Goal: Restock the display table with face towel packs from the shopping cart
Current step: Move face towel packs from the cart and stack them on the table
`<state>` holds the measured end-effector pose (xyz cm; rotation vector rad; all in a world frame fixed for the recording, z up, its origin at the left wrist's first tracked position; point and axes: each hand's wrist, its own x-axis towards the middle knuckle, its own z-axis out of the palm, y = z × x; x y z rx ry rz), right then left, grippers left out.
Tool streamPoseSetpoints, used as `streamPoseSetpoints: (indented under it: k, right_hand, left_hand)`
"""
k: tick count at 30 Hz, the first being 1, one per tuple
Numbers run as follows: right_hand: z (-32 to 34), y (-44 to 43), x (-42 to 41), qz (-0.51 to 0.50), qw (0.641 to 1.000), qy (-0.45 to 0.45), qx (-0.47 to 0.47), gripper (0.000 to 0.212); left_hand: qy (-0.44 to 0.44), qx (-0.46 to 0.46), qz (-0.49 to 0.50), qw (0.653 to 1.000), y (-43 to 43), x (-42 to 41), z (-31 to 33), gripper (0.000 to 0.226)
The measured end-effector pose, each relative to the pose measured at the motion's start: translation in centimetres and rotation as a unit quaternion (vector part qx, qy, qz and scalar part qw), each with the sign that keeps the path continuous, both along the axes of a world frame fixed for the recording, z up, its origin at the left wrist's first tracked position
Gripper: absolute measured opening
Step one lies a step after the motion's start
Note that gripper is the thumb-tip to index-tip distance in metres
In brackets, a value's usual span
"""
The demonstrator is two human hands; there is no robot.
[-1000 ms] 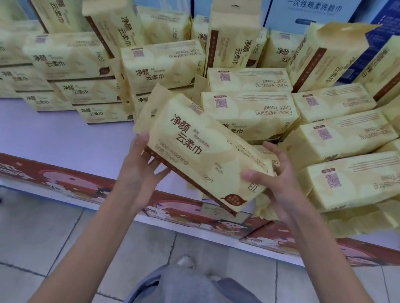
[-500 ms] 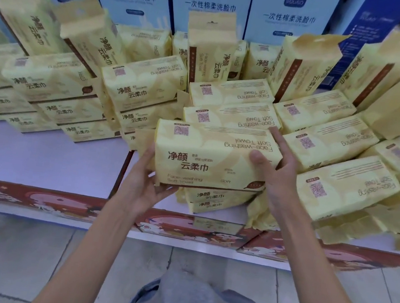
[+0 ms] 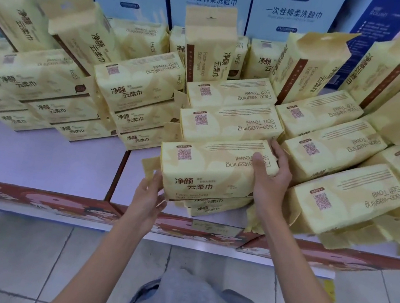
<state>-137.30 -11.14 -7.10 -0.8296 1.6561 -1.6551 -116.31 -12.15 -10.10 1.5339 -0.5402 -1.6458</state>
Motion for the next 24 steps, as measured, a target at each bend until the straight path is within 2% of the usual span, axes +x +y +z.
streamPoseSetpoints:
  k: [3, 4, 6, 9, 12, 13, 14, 16, 17, 21, 24]
  right_hand:
    - [0.0, 0.3, 1.2, -0.048, 0.995, -0.085, 0.035, 0.042]
    - [0.0, 0.5, 1.8, -0.070, 0.987, -0.130, 0.055, 0.041]
    - [0.2, 1.0, 3.1, -0.104, 0.969, -0.202, 0.100, 0.046]
    - [0.6, 1.0, 3.8, -0.119, 0.948, -0.257, 0.146, 0.058]
    - [0.9, -0.2, 3.4, -0.120, 0.932, -0.298, 0.166, 0.057]
    - [1.1, -0.6, 3.4, -0.127, 0.928, -0.307, 0.167, 0.054]
    - [1.3, -1.0, 3.4, -0.136, 0.926, -0.313, 0.165, 0.052]
    - [1.5, -1.3, 3.4, -0.151, 0.924, -0.315, 0.156, 0.048]
    - [1.6, -1.4, 3.4, -0.155, 0.924, -0.314, 0.153, 0.047]
    - [1.3, -1.5, 2.6, -0.160, 0.924, -0.313, 0.152, 0.048]
    - [1.2, -1.6, 2.1, -0.164, 0.926, -0.308, 0.146, 0.044]
  left_hand:
    - [0.002, -0.050, 0.031, 0.998, 0.1, 0.1, 0.3, 0.073]
    - [0.015, -0.066, 0.022, 0.997, 0.2, -0.1, 0.7, 0.074]
    - [0.049, -0.078, 0.010, 0.996, 0.3, -0.8, 1.4, 0.068]
    - [0.090, -0.082, 0.018, 0.992, 0.1, -1.7, 1.9, 0.052]
    - [0.099, -0.098, 0.022, 0.990, -0.1, -2.5, 1.4, 0.029]
    - [0.098, -0.110, 0.022, 0.989, 0.0, -2.8, 1.4, 0.030]
    - [0.092, -0.124, 0.020, 0.988, 0.1, -3.0, 1.1, 0.041]
    - [0.077, -0.131, 0.023, 0.988, 0.2, -3.5, 1.1, 0.085]
    - [0.073, -0.125, 0.027, 0.989, 0.2, -3.7, 1.1, 0.099]
    - [0.060, -0.112, 0.005, 0.992, 0.2, -4.2, 0.9, 0.095]
    - [0.031, -0.102, -0.016, 0.994, 0.0, -4.8, 1.1, 0.112]
